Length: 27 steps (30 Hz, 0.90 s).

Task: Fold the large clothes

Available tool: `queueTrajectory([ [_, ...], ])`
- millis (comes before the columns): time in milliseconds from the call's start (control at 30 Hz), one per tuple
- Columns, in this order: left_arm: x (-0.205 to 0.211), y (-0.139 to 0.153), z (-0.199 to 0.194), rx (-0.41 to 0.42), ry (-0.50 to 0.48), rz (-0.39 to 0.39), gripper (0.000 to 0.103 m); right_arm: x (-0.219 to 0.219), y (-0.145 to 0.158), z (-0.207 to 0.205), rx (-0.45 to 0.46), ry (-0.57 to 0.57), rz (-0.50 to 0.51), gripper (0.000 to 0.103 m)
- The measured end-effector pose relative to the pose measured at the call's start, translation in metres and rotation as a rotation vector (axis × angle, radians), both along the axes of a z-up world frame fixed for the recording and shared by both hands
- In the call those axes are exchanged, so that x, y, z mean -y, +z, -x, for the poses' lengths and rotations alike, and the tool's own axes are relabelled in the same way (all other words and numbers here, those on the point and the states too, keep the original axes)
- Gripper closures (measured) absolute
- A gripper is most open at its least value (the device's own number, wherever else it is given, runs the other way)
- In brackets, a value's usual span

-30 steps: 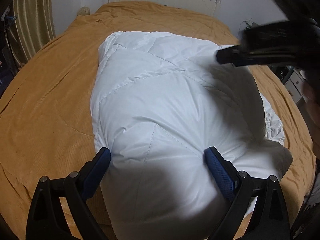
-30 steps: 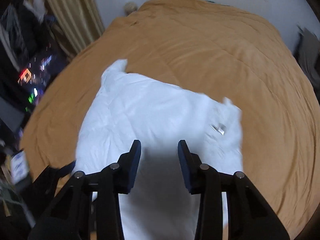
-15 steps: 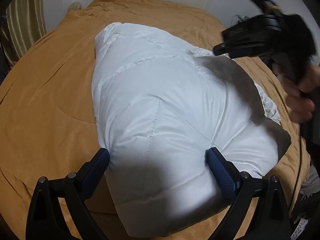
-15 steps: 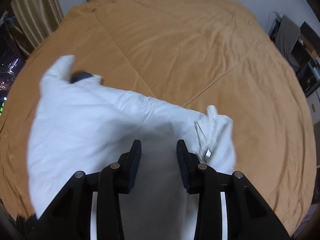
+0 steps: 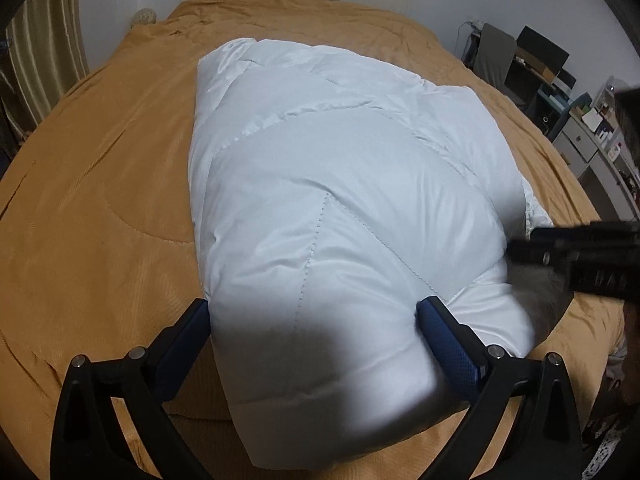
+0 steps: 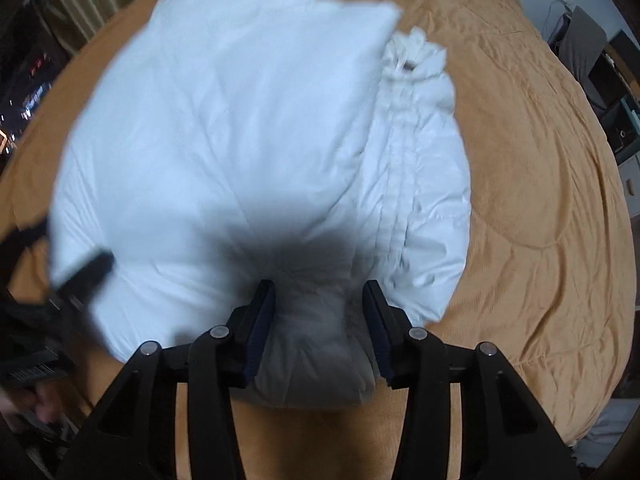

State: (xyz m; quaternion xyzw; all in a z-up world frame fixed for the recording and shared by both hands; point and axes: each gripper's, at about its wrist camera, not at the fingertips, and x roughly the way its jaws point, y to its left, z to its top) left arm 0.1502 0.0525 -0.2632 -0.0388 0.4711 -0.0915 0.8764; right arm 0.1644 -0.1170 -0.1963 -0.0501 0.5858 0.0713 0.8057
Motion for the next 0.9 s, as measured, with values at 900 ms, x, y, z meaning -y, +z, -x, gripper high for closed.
queueTrajectory([
  [900, -0.007, 0.015, 0.015, 0.041, -0.035, 0.064, 0.002, -0.016, -0.014, -0.038, 0.061, 0.057, -0.033, 0.051],
])
